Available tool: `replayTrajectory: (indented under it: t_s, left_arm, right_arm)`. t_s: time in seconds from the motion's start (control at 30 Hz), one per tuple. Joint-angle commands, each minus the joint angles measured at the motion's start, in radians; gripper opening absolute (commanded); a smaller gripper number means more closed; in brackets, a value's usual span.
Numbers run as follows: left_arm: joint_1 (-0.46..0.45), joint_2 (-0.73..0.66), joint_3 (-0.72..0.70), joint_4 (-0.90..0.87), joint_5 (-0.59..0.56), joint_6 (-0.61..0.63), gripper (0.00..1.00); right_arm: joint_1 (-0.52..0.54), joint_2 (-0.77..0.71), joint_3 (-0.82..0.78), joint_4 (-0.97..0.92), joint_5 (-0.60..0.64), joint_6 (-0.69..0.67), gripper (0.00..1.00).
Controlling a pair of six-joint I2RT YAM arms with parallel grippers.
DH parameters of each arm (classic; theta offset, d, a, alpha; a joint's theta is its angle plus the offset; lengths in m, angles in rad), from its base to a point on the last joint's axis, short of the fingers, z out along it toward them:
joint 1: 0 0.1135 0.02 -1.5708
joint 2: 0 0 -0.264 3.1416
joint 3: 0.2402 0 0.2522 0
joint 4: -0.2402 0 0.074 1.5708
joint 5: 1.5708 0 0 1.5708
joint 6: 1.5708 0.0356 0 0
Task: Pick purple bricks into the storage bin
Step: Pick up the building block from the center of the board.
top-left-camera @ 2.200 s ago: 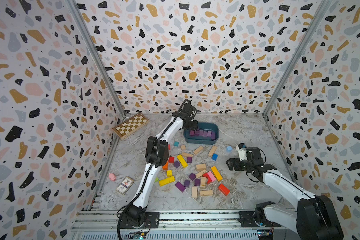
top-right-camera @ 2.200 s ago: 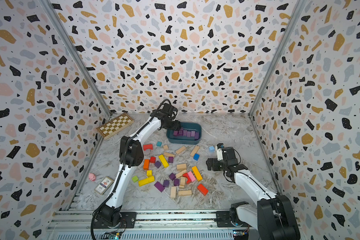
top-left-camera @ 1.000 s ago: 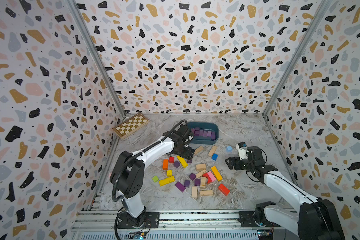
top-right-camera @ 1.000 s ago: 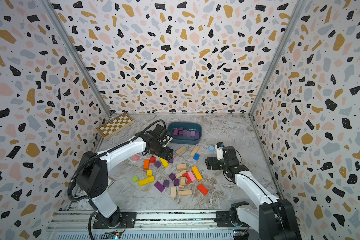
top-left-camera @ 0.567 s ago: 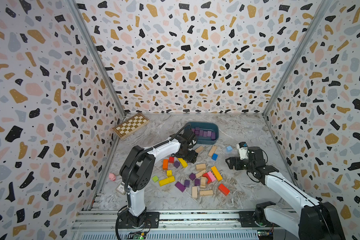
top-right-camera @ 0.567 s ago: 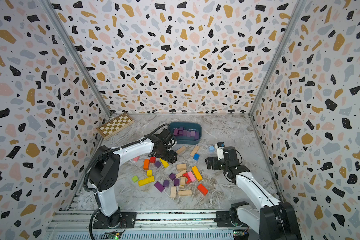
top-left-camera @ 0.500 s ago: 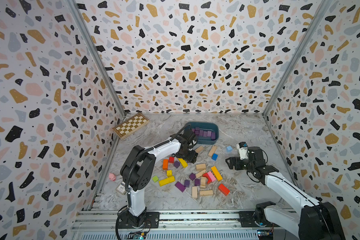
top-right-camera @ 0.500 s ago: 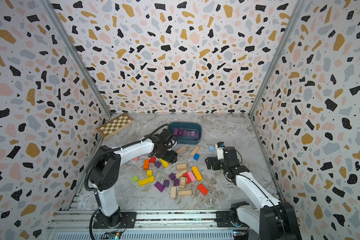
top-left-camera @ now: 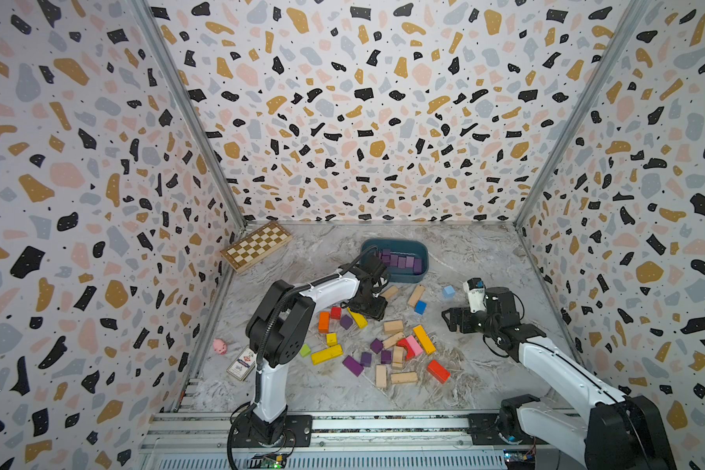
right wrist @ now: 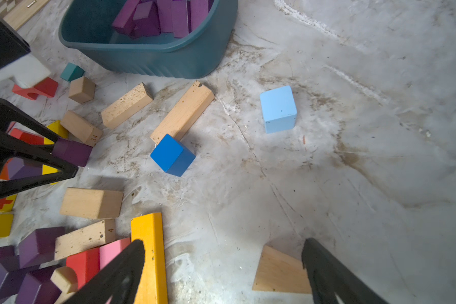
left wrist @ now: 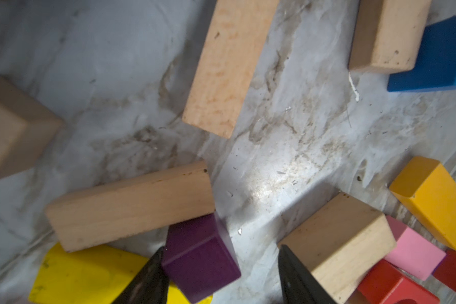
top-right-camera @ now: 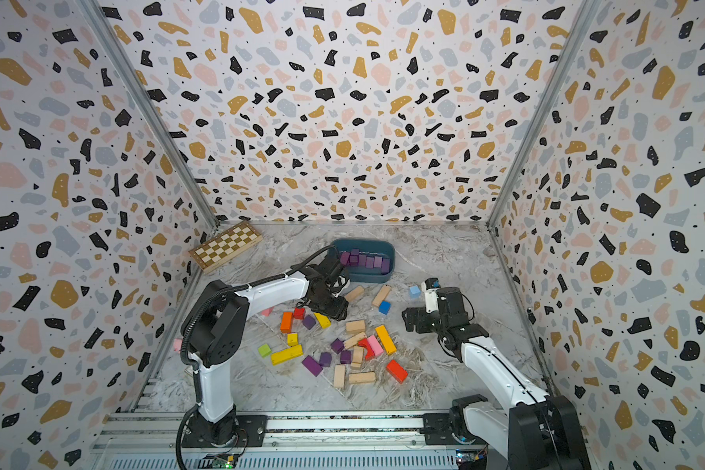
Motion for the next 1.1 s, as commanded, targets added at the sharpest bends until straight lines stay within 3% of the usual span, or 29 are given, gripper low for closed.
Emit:
replayTrajectory:
  t_s: [0.0,0.53,0.87,1.07]
  left_arm:
    - [-0.004,0.014,0.035,-0.005,-0.003,0.000,0.58]
    - [-0.005,0.025,0.064,-0.045,-0.035,0.020,0.13]
    - [-0.005,-0.073,0.194,-0.167,-0.101,0.065,0.09]
    - [-0.001,-0.026,0.368,-0.224,-0.142,0.117,0.08]
  right_arm:
    - [0.003,-0.006,-0.004,-0.001,0.008,0.003,0.95]
    - [0.003,0.000,-0.001,-0.001,0.010,0.002,0.95]
    - [0.001,0.001,0.000,0.000,0.008,0.002,0.95]
    - [0.001,0.000,0.000,0.000,0.004,0.001,0.95]
